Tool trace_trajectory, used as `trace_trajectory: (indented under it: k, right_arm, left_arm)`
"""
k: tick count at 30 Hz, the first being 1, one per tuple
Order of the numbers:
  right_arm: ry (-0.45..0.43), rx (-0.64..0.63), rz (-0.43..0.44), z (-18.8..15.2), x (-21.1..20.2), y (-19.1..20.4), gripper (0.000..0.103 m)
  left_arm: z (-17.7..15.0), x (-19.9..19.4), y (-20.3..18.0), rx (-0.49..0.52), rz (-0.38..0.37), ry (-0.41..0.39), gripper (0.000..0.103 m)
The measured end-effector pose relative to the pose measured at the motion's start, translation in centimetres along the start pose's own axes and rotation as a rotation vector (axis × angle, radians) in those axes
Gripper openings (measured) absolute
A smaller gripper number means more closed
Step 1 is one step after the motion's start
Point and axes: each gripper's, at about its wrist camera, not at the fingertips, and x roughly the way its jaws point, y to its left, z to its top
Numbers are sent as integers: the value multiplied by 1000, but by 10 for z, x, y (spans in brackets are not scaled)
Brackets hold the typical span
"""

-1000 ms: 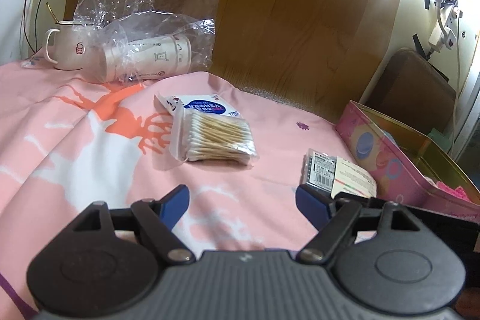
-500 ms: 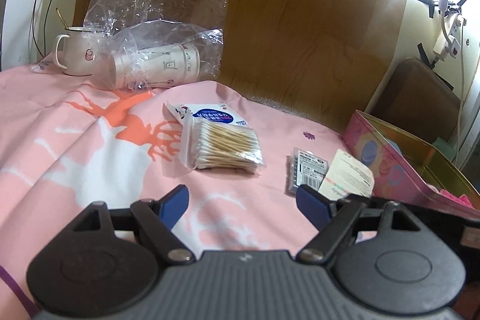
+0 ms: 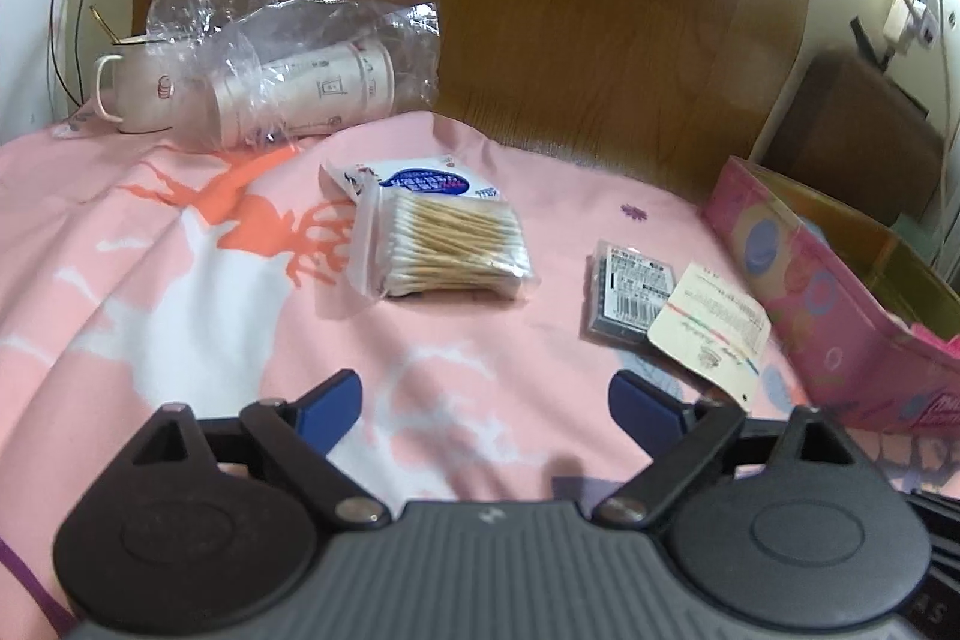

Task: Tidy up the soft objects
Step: 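Grasp the paper birthday card with the right gripper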

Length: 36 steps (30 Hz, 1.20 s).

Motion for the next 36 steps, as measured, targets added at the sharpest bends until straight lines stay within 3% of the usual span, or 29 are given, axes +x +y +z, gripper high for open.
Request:
trace_trajectory:
  k: [3,10,14,15,17,18,19,22,27,29,32,33,34,35,36]
  right_arm:
    - [5,32,12,1,2,-5,8]
    - [-1,78,42,-1,-2,-14,9]
    - [3,103,36,3,2,-18,10]
    - [4,103,34,6,5,-18,16]
    - [-15,118,23,13,9,-19,42]
    - [-30,135,18,17,11,-20,60]
    - [-42,157,18,21,14,-20,68]
    - [-12,156,12,34,32,-11,67]
    - [0,-243,-100,41,49,31,66]
    - [48,-404,-126,44,60,39,66]
    - [118,-478,-121,54,78,30,67]
    - [136,-463,-108,61,83,25,56]
    - [165,-438,-86,66,86,21,37]
    - [174,-423,-84,70,88,20,29]
    - [174,-435,-86,70,86,21,13]
  left_arm:
    - [2,9,-2,15,13,41,102]
    - [9,35,-27,176,108,112,101]
    - [9,35,-26,168,101,105,100]
    - [9,34,-23,156,90,100,99]
    - [9,29,-14,100,49,79,99]
    - [11,28,-9,73,35,69,99]
    - [11,25,-4,44,27,57,99]
    - [12,19,8,-25,12,15,99]
    - [14,12,18,-84,4,-32,99]
    - [15,10,22,-104,-1,-46,99]
    - [16,10,28,-136,-10,-46,99]
    - [17,11,30,-148,-15,-46,99]
    - [17,11,31,-158,-18,-46,99]
    - [17,12,33,-167,-19,-46,99]
    - [17,11,34,-173,-22,-45,99]
